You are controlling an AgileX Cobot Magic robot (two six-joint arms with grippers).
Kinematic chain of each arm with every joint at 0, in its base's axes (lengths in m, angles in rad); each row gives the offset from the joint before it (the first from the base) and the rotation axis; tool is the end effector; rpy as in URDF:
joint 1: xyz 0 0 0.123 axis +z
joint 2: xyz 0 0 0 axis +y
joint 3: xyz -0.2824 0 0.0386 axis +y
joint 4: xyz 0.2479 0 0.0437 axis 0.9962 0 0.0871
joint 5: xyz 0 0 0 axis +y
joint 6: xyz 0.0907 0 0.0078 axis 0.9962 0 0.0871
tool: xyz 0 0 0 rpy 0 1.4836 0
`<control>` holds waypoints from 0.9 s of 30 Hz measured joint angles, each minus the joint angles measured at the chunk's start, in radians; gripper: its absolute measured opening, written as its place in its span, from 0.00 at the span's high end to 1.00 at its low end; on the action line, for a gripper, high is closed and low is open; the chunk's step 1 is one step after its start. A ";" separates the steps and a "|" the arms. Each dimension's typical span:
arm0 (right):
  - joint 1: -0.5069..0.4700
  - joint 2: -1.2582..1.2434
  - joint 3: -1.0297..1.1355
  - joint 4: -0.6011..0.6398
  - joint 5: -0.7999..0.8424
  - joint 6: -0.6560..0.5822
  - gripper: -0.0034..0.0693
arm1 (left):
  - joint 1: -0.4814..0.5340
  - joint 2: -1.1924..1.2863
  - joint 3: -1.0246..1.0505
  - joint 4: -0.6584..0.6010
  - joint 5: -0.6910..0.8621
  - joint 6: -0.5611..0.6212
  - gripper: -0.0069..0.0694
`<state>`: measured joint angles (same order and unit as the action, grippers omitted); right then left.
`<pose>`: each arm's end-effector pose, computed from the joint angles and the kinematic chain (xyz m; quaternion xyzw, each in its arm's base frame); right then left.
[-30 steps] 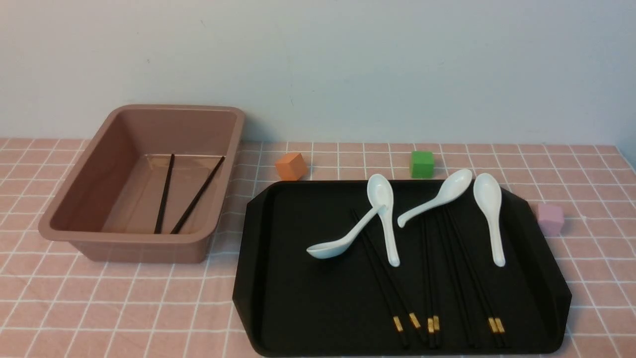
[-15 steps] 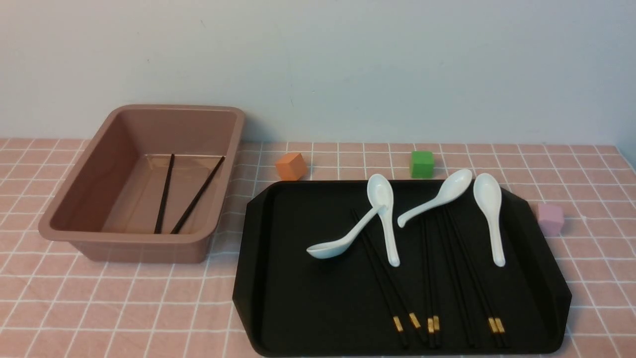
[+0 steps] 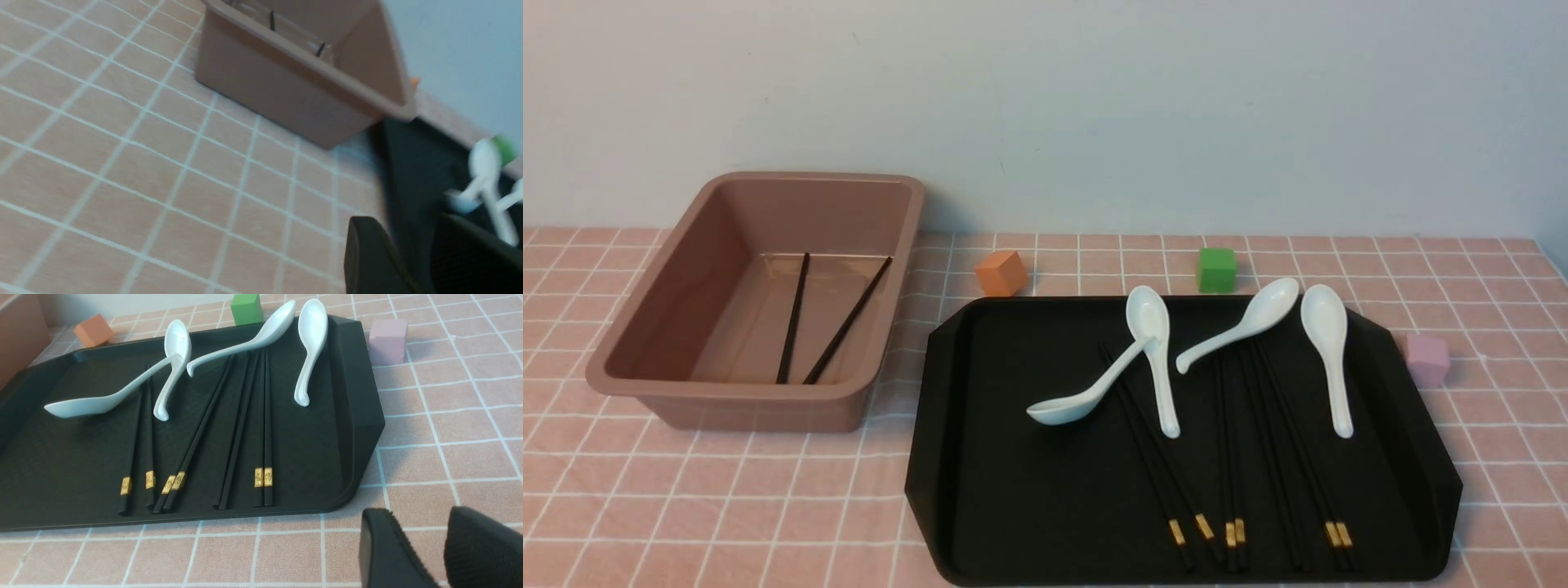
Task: On pink tablecloth take chopsticks from black tray and put them in box.
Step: 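Reach over to the black tray and grasp a pair of chopsticks with the left gripper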
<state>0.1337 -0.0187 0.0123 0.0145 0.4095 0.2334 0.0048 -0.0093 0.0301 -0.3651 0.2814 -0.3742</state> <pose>0.0505 0.0073 0.1732 0.0440 0.8083 0.1133 0.5761 0.0549 -0.0088 0.1796 -0.2466 0.7326 -0.2594 0.5789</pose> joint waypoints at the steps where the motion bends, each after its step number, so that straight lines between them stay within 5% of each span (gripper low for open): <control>1: 0.000 0.000 0.000 0.000 0.000 0.000 0.62 | 0.000 0.000 0.000 -0.051 -0.025 -0.031 0.60; 8: 0.000 0.000 0.000 0.000 0.000 0.000 0.62 | 0.000 0.000 0.000 -0.299 -0.142 -0.091 0.60; 19: 0.000 0.000 0.000 0.000 0.000 0.000 0.62 | 0.000 0.000 -0.030 -0.342 -0.087 -0.079 0.61; 27: 0.000 0.000 0.000 0.000 0.000 0.000 0.62 | 0.000 0.197 -0.297 -0.321 0.205 0.143 0.86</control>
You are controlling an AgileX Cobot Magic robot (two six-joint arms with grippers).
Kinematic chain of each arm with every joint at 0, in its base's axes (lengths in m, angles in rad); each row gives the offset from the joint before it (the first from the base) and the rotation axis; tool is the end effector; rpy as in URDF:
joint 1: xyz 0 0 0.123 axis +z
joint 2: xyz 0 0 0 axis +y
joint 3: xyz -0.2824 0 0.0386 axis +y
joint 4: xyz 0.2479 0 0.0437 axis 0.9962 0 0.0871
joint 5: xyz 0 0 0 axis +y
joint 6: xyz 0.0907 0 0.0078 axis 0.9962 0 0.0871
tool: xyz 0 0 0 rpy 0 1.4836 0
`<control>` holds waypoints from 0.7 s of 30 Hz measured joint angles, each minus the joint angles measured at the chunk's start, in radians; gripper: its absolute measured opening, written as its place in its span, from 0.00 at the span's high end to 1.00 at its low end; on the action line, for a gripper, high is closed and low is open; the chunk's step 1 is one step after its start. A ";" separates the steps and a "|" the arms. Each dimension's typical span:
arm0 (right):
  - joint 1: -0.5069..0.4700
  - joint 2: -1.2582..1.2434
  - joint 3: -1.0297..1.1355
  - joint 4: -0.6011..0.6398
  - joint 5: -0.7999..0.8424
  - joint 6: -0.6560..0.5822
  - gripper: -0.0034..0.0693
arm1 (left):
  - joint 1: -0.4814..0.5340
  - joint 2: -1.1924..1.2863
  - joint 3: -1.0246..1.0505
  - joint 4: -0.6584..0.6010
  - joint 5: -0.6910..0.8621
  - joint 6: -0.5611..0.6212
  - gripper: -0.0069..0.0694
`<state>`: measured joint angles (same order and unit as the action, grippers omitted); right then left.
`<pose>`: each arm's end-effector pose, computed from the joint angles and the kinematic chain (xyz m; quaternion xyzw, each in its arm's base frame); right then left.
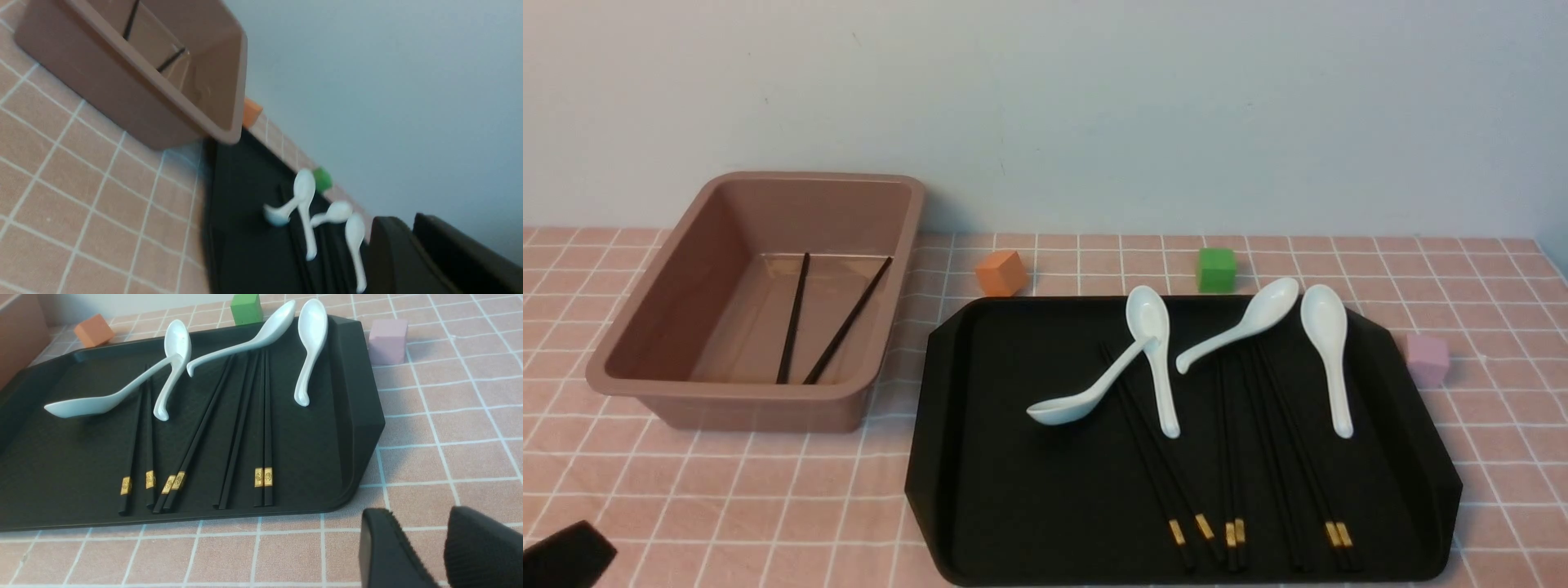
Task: On pink tablecloth take chopsticks from black tray and put them in box.
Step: 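Reach over to the black tray and grasp a pair of chopsticks with the left gripper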
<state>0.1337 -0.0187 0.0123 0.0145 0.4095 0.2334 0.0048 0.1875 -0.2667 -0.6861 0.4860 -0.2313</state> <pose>0.0505 0.0073 0.1732 0.0440 0.8083 0.1133 0.5761 0.0583 -0.0267 0.2575 -0.2380 0.7405 -0.3619 0.5139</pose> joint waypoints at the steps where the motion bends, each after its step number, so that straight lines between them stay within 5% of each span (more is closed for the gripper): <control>1: 0.000 0.000 0.000 0.000 0.000 0.000 0.62 | 0.000 0.098 -0.065 0.019 0.067 0.041 0.90; 6: 0.000 0.000 0.000 0.000 0.000 0.000 0.62 | 0.000 0.492 -0.293 0.116 0.335 0.184 0.93; 10: 0.000 0.000 0.000 0.000 0.000 0.000 0.62 | -0.021 0.732 -0.403 0.151 0.384 0.218 0.93; 14: 0.000 0.000 0.000 0.000 0.000 0.000 0.62 | -0.139 0.995 -0.512 0.221 0.387 0.214 0.93; 21: 0.000 0.000 0.000 0.000 0.000 0.000 0.62 | -0.527 1.379 -0.824 0.380 0.396 -0.009 0.93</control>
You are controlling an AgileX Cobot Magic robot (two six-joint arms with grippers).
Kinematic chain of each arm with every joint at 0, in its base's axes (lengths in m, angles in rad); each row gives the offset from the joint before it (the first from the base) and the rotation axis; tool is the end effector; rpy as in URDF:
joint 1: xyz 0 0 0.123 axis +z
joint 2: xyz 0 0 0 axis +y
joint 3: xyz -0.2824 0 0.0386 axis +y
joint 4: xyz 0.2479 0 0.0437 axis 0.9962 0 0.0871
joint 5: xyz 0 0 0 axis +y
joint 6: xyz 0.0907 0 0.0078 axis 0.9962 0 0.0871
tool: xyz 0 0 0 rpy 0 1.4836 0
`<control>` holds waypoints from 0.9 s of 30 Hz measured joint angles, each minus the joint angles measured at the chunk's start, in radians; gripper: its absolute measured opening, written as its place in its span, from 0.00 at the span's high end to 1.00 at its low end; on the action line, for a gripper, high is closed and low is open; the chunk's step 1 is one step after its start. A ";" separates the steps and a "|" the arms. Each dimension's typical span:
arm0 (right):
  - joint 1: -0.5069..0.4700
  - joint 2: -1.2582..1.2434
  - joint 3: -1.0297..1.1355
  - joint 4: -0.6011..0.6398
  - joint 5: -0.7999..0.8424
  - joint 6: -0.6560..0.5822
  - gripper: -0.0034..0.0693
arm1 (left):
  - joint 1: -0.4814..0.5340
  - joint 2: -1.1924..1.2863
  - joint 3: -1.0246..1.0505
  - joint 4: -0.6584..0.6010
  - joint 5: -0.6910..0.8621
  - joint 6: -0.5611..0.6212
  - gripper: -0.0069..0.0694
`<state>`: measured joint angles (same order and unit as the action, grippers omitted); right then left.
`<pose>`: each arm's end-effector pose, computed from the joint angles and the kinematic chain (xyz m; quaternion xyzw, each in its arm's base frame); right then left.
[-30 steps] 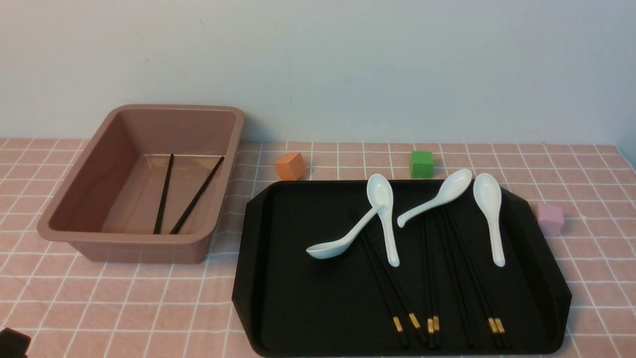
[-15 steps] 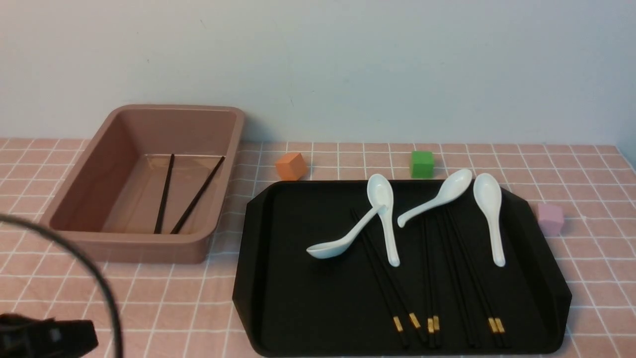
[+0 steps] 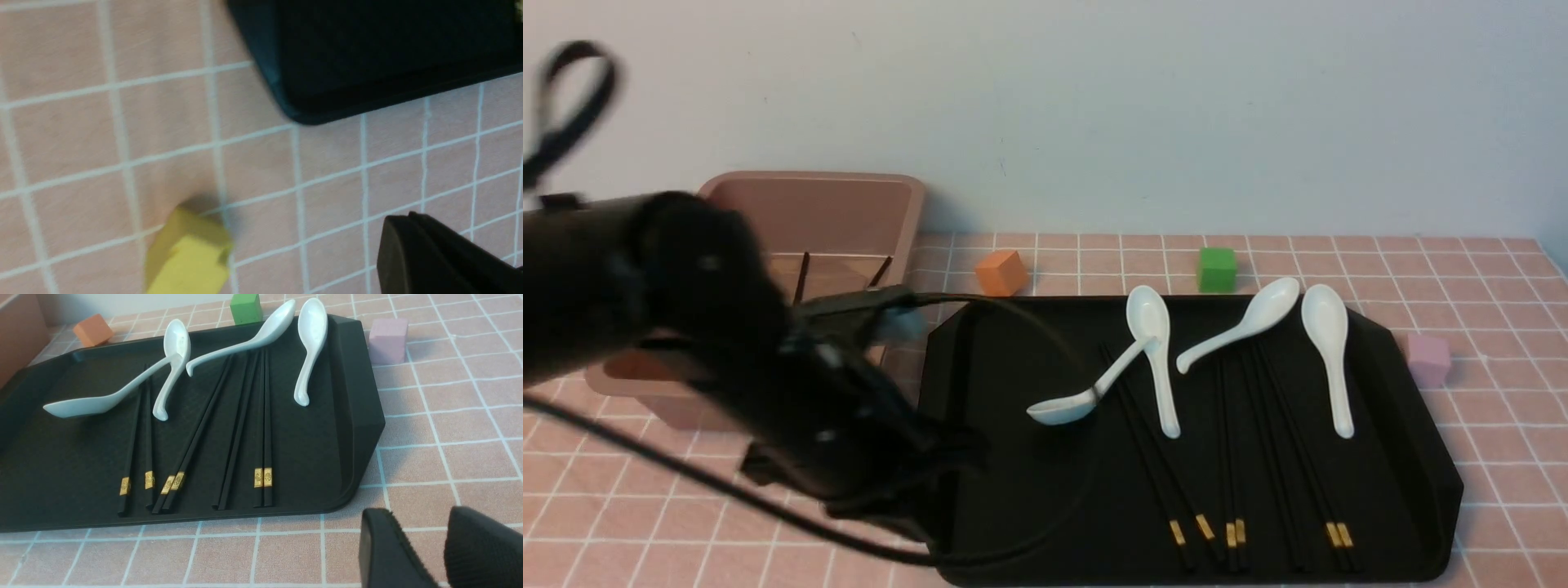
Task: On pink tablecloth take chopsticks from black tray and put them in box.
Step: 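Reach over to the black tray and grasp a pair of chopsticks with the left gripper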
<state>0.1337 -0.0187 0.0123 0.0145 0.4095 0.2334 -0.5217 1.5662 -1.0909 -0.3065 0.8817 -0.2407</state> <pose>0.0505 0.0073 0.1732 0.0440 0.8083 0.1133 0.5761 0.2546 -0.1708 0.2470 0.0593 0.9784 -0.1768 0.0888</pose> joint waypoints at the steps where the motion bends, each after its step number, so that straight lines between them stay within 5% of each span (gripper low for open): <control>1: 0.000 0.000 0.000 0.000 0.000 0.000 0.62 | -0.052 0.053 -0.059 0.024 0.007 -0.034 0.93; 7: 0.000 0.000 0.000 0.000 0.000 0.000 0.62 | -0.287 0.346 -0.431 0.187 0.117 -0.230 0.93; 18: 0.000 0.000 0.000 0.000 0.000 0.000 0.62 | -0.344 0.594 -0.831 0.301 0.235 -0.375 0.91; 27: 0.000 0.000 0.000 0.000 0.000 0.000 0.62 | -0.314 0.737 -0.914 0.353 0.237 -0.545 0.48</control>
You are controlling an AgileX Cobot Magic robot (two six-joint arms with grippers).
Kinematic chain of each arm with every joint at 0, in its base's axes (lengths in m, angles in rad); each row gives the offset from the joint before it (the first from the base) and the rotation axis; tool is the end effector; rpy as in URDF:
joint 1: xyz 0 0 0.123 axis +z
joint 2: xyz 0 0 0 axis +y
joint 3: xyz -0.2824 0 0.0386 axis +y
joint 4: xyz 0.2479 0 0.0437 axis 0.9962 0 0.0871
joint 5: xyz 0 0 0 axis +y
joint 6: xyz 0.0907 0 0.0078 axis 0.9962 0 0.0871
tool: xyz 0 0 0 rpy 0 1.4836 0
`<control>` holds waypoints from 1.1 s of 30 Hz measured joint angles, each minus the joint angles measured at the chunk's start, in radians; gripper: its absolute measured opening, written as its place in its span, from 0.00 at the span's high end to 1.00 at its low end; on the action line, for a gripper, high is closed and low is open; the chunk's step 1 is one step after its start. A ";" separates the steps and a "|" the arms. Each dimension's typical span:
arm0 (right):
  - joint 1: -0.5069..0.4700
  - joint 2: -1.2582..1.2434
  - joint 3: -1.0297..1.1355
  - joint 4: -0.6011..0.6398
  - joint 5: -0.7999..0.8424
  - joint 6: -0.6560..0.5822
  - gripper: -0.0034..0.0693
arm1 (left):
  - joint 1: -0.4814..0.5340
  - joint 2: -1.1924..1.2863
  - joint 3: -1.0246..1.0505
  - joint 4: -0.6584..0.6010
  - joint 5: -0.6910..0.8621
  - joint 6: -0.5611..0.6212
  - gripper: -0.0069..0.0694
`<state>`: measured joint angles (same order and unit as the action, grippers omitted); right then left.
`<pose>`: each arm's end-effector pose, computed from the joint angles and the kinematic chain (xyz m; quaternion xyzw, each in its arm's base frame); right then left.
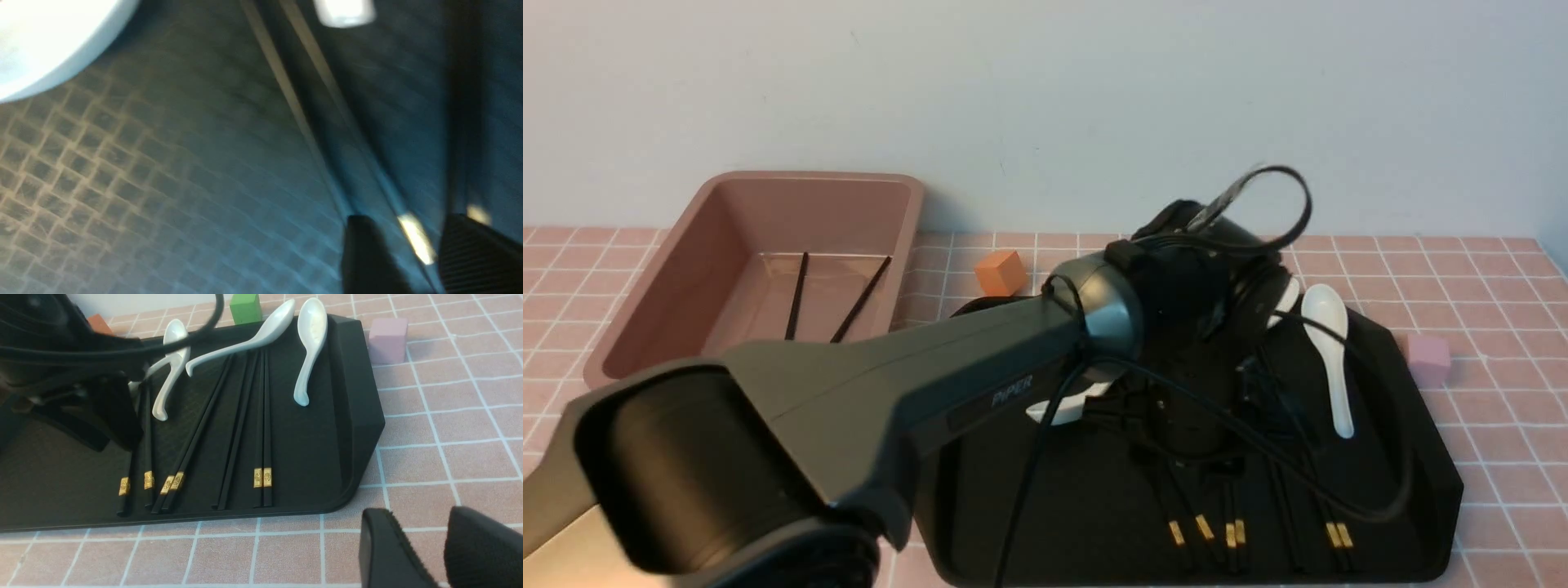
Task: On pink tablecloth take chopsticks from black tray and put them in box.
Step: 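Reach over to the black tray and grasp a pair of chopsticks with the left gripper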
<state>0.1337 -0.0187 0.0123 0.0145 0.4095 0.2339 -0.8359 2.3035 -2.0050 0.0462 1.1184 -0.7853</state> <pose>0.0505 0.0073 0.1732 0.0442 0.8083 0.1134 0.5760 0.3307 -0.3603 0.1876 0.0326 0.9920 -0.0721 0.0987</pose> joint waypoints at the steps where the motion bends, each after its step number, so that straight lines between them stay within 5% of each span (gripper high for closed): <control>1: 0.000 0.000 0.000 0.000 0.000 0.000 0.62 | 0.013 0.012 0.000 0.001 -0.005 -0.023 0.43; 6: 0.000 0.000 0.000 0.000 0.000 0.000 0.62 | 0.052 0.026 0.000 0.025 -0.064 -0.064 0.33; 33: 0.000 0.000 0.000 0.000 0.000 0.000 0.62 | 0.052 0.064 -0.009 0.025 -0.057 -0.126 0.34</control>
<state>0.1337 -0.0187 0.0123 0.0145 0.4095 0.2339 -0.7840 2.3677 -2.0137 0.0711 1.0613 -0.9109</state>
